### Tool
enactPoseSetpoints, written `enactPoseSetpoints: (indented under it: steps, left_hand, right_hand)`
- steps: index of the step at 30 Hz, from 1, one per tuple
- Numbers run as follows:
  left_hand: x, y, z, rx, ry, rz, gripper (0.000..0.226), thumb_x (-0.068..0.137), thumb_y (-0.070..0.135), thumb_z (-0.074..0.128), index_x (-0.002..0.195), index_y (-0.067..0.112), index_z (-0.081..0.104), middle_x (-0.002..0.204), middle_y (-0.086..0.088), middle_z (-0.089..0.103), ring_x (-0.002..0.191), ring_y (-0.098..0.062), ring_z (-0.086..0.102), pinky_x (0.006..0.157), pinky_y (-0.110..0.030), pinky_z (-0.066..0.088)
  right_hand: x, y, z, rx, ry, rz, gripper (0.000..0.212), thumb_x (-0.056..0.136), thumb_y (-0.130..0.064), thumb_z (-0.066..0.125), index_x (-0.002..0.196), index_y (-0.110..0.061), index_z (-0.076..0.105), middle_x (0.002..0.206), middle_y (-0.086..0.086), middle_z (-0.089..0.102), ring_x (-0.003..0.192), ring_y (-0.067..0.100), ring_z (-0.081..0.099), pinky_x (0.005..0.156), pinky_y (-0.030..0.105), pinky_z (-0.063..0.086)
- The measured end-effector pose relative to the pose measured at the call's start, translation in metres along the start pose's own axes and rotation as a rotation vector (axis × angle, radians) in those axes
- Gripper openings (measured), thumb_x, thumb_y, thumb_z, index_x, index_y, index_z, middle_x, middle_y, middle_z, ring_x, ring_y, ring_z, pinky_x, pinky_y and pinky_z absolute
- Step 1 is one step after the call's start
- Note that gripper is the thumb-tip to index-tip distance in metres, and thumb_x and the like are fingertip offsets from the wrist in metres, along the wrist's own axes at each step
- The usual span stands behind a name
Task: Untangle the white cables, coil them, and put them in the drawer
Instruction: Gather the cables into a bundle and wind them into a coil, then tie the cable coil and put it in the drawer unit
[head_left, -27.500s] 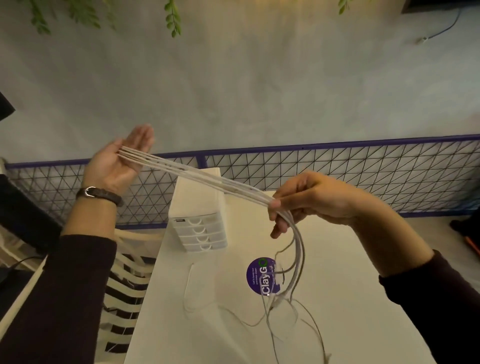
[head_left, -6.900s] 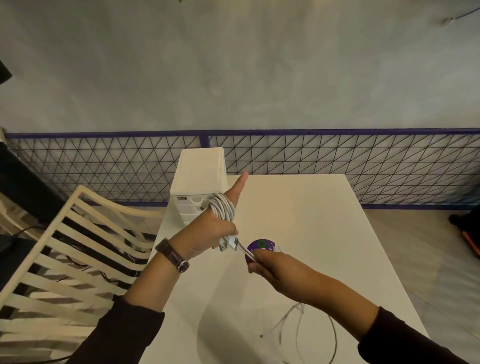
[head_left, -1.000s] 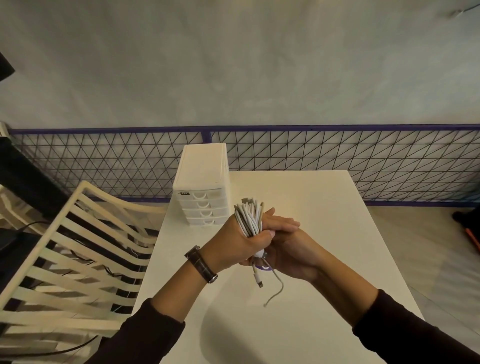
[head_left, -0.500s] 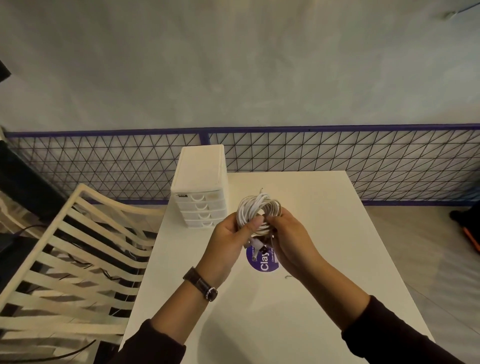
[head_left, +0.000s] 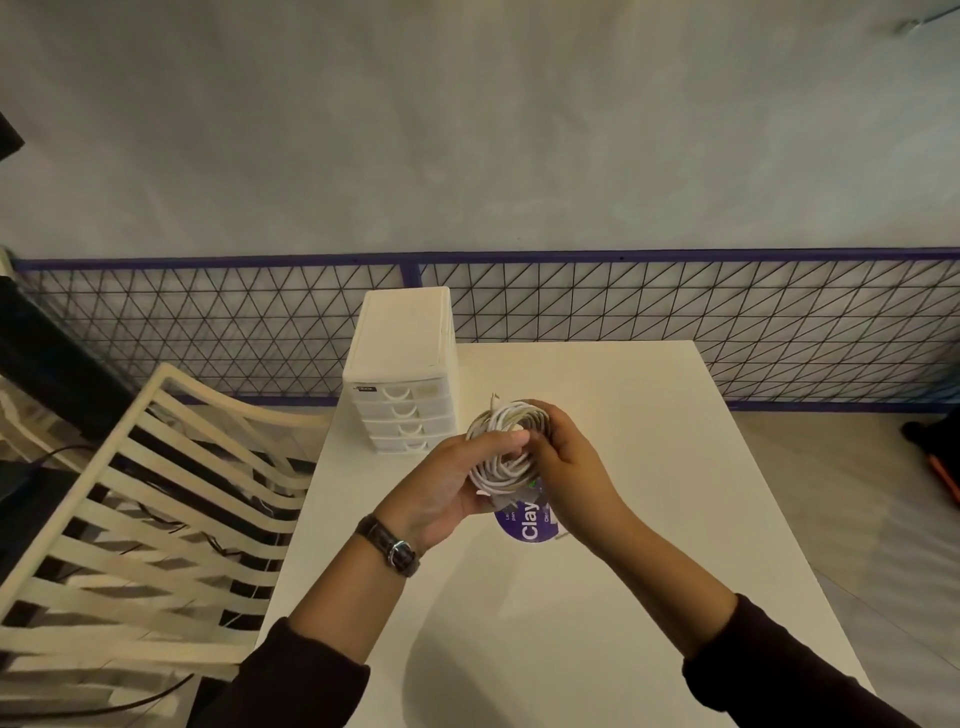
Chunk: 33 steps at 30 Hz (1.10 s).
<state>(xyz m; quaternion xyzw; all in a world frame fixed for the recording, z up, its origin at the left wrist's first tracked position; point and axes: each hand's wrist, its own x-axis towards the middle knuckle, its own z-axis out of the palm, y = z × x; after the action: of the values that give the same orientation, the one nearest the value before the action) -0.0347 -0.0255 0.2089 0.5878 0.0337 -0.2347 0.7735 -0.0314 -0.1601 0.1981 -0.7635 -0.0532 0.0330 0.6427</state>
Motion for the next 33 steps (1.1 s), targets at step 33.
enactPoseSetpoints:
  steps: [33]
  left_hand:
    - [0.005,-0.02,0.011,-0.458,0.195,0.342,0.037,0.069,0.009,0.053,0.105,0.008,0.064,0.097,-0.003,0.071,0.089,-0.012,0.066,0.063,-0.022,0.053]
  right_hand:
    - [0.003,0.011,0.017,-0.24,-0.049,-0.252,0.043,0.099,-0.02,0.042,0.142,-0.024,0.036,0.12,-0.008,0.052,0.109,0.0,0.049,0.093,0.009,0.038]
